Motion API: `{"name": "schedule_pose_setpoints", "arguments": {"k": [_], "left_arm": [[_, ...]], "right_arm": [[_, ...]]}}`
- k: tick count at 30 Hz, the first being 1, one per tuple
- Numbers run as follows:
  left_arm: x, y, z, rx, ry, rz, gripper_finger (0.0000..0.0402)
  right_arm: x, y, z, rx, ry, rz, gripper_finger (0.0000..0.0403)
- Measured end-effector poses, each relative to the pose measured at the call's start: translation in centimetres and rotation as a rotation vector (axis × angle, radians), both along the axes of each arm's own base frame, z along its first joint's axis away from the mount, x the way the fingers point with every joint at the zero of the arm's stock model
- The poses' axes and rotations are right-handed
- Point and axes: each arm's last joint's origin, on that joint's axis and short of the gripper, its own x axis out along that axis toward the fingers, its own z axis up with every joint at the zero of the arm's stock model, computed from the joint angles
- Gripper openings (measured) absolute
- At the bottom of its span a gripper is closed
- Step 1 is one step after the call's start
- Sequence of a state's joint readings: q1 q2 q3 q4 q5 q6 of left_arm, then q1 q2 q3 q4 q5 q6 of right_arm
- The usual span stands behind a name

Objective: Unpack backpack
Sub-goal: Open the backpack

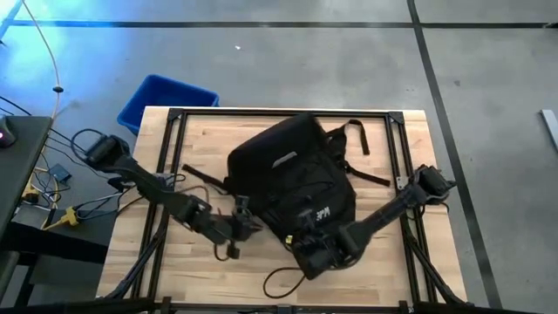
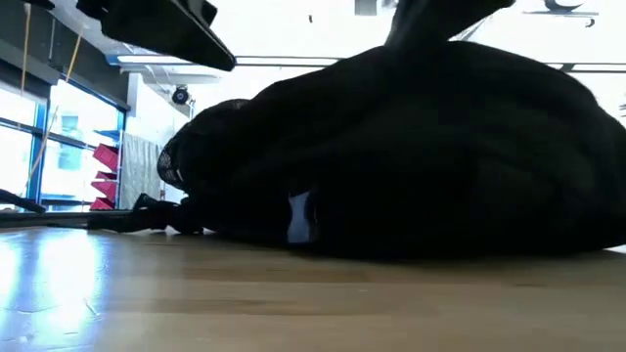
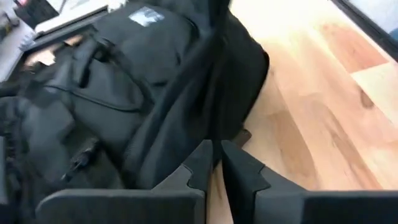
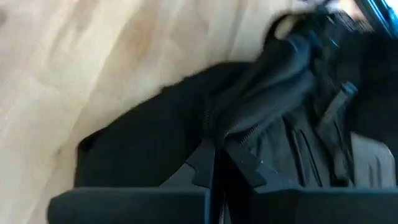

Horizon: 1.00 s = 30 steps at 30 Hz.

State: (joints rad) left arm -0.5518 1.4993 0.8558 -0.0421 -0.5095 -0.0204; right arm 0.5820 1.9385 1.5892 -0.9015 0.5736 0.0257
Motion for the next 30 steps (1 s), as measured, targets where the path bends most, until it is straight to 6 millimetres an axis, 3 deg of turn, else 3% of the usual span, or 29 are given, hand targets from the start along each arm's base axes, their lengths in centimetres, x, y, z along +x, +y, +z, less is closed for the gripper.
{"name": "schedule_pose_setpoints", "arguments": {"k": [4, 9, 15, 30], "left_arm": [[1.5, -0.9, -1.8, 0.006, 0.077, 0.034, 0.0031], [0.9, -0.5, -2.6, 0.13, 0.249, 0.222, 0.0016], [-0.6, 0.8, -1.8, 0.232, 0.152, 0.573, 0.0003], [-1.8, 0.3, -2.1, 0.165, 0.185, 0.624, 0.0]], "right_arm": [[-0.6, 0.4, -0.3, 0.012, -0.037, -0.075, 0.0], [-1.5, 1.2, -0.4, 0.017, -0.086, -0.169, 0.0], [-2.3, 2.2, -0.2, -0.019, -0.187, -0.216, 0.0], [-1.8, 2.6, -0.1, 0.083, -0.217, -0.233, 0.0]]}}
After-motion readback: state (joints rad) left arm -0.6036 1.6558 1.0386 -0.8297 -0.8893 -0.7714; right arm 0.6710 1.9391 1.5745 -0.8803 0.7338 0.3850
